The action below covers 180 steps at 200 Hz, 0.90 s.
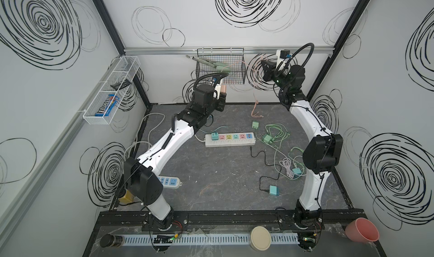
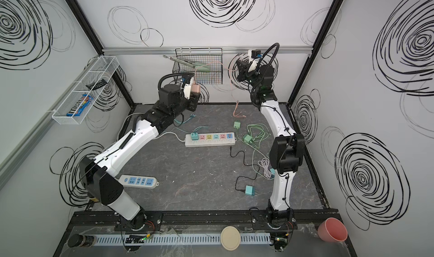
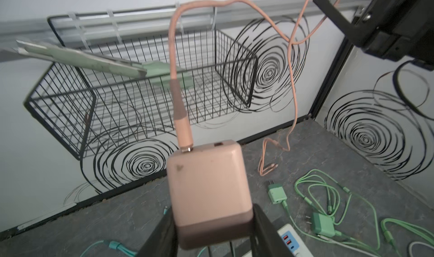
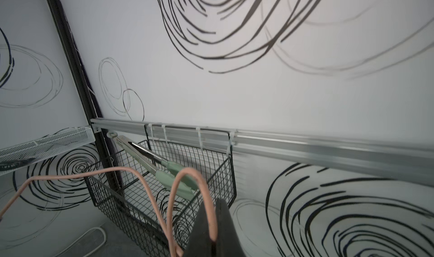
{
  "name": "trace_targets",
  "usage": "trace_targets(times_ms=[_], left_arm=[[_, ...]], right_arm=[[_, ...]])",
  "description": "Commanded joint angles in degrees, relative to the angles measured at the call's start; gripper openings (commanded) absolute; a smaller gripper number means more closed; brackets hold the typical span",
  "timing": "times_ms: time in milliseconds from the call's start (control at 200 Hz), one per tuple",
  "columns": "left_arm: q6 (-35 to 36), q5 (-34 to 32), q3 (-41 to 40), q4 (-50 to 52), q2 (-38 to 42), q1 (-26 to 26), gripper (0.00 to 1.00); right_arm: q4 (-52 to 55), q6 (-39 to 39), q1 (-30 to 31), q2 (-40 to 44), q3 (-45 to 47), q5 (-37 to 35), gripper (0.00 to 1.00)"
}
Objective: Insert plugs into power strip
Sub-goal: Place the power cord at the top-center of the table.
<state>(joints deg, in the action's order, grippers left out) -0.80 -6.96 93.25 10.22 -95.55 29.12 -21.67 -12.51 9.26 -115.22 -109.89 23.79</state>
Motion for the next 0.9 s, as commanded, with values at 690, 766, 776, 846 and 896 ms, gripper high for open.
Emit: trace_targets(times_ms=[690, 766, 776, 846, 896], left_arm=[[12.58, 8.57, 1.23, -0.75, -14.32, -0.02, 0.0], [15.37, 9.8, 2.26, -1.17, -15.38, -0.26, 0.0], [15.78, 10.09, 2.39, -1.23, -15.51, -0.31, 0.0], [18.07, 11.57, 3.36, -0.69, -16.39, -0.66, 0.0], [20.05, 12.3, 4.3, 0.48, -17.1, -0.76, 0.0]], right_arm=[[15.44, 6.5, -5.33, -6.07, 12.59, -0.41, 0.78], [14.75, 5.69, -6.19, -2.18, 16.86, 0.05, 0.93], [14.62, 5.4, -6.29, -1.6, 17.46, 0.08, 0.94], [14.41, 3.25, -7.1, 2.57, 21.89, 1.23, 0.97], [15.39, 2.07, -7.6, 5.19, 24.23, 3.06, 0.98]])
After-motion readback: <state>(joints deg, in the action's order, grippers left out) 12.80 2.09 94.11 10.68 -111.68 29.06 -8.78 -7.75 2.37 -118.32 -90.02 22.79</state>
